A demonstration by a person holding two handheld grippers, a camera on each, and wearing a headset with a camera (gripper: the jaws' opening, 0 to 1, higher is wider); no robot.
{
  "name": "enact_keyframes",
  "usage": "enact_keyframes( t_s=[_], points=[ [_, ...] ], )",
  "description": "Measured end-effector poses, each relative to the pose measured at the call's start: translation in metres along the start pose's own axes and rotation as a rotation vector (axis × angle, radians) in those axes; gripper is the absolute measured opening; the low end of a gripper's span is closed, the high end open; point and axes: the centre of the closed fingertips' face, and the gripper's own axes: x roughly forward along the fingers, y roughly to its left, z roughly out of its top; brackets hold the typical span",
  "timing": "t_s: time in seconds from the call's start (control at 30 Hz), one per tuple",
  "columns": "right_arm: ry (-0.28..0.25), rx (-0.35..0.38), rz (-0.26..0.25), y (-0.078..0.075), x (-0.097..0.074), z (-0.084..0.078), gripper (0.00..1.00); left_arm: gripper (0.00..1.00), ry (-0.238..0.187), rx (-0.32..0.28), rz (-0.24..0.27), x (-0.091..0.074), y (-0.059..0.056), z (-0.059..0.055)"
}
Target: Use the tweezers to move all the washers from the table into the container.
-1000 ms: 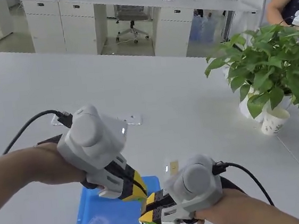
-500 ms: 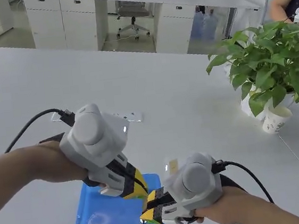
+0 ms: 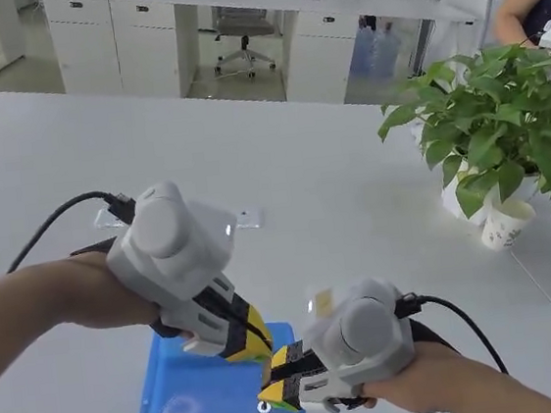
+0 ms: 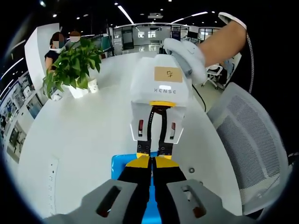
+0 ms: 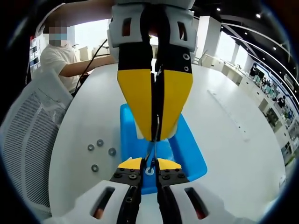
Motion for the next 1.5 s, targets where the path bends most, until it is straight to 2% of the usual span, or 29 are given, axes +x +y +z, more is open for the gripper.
enact_keyframes(
  t_s=[0.3, 0.63, 0.9, 1.03, 1.23, 1.5],
  points=[
    [-0.024, -0.02, -0.011, 0.004, -0.008, 0.014, 0.11, 0.03, 0.0, 0.001, 0.003, -0.014, -0.005, 0.007],
    [-0.033, -0.066, -0.034, 0.008, -0.019, 0.029, 0.11, 0.03, 0.002, 0.011, 0.001, -0.028, -0.013, 0.02],
    [-0.044, -0.078, -0.038, 0.019, -0.028, 0.036, 0.11, 0.03, 0.009, 0.043, -0.003, -0.034, -0.028, 0.029],
    [-0.046, -0.08, -0.037, 0.024, -0.03, 0.039, 0.11, 0.03, 0.016, 0.05, -0.006, -0.036, -0.033, 0.032],
    [-0.035, -0.092, -0.044, 0.033, -0.031, 0.039, 0.11, 0.03, 0.019, 0.049, -0.006, -0.035, -0.04, 0.032],
    [-0.039, -0.083, -0.04, 0.047, -0.028, 0.035, 0.11, 0.03, 0.018, 0.052, -0.018, -0.03, -0.054, 0.025]
  ],
)
